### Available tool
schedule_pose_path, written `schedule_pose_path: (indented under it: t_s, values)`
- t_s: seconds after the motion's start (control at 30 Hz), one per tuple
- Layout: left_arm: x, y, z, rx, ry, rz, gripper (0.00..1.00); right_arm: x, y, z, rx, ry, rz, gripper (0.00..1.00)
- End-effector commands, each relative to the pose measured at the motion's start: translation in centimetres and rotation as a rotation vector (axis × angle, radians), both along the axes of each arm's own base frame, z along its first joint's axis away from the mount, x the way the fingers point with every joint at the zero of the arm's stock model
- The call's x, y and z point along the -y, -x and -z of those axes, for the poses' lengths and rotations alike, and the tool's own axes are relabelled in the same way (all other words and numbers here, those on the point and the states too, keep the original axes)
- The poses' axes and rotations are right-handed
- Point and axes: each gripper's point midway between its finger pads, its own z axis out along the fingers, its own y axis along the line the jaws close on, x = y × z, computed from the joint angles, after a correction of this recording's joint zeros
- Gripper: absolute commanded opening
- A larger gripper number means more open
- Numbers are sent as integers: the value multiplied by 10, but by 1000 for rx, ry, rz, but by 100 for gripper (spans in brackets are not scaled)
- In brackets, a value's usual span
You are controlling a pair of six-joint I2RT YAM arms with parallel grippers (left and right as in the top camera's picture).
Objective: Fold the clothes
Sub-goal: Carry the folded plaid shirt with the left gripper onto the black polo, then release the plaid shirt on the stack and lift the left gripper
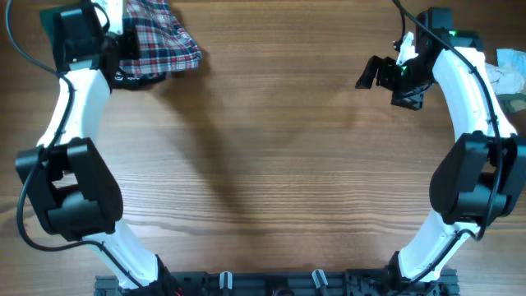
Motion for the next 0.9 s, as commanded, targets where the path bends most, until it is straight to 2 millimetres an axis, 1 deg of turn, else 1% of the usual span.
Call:
schedule_pose_path:
  t_s: [0.0,0.03,0.23,0.3,0.4,0.47,0.5,0.53,0.57,0.63,0.67,0.7,0.73,0.83,0.87]
  values:
    - [-36,-2,-43,75,-169,-57,4,-4,-2,-5,16,-15,-20,100]
    - [-48,0,-43,72,-184,-89,4,-4,-2,-5,15,-16,-20,100]
    - [-97,11,-46,77,-191,-179,4,-4,-2,-5,13,-17,-12,100]
    - [-116,13,-53,107,-200,-213,4,-4,-2,-5,9,-19,-1,100]
    - [-137,14,-66,162,-213,-248,4,-4,1,-5,-4,-22,6,100]
    - [-148,16,-70,179,-220,-267,9,-4,3,-4,-17,-23,7,100]
    - [-151,17,-70,179,-219,-271,15,-4,4,-4,-22,-24,11,100]
    - [-154,18,-69,177,-217,-275,24,-4,5,-4,-26,-25,17,100]
    - [-159,19,-66,172,-217,-282,44,-5,5,-4,-31,-27,30,100]
    - [-169,20,-59,164,-217,-298,54,-5,5,-4,-31,-28,29,100]
    - [-175,22,-57,163,-218,-310,56,-6,5,-4,-31,-28,27,100]
    - [-182,24,-54,157,-217,-320,75,-7,6,-4,-33,-28,25,100]
    - [-186,26,-52,153,-215,-328,86,-7,6,-4,-34,-28,24,100]
    - [-195,31,-51,158,-174,-372,100,-8,6,-4,-33,-28,21,100]
    - [-197,31,-52,167,-135,-398,99,-9,6,-4,-33,-28,20,100]
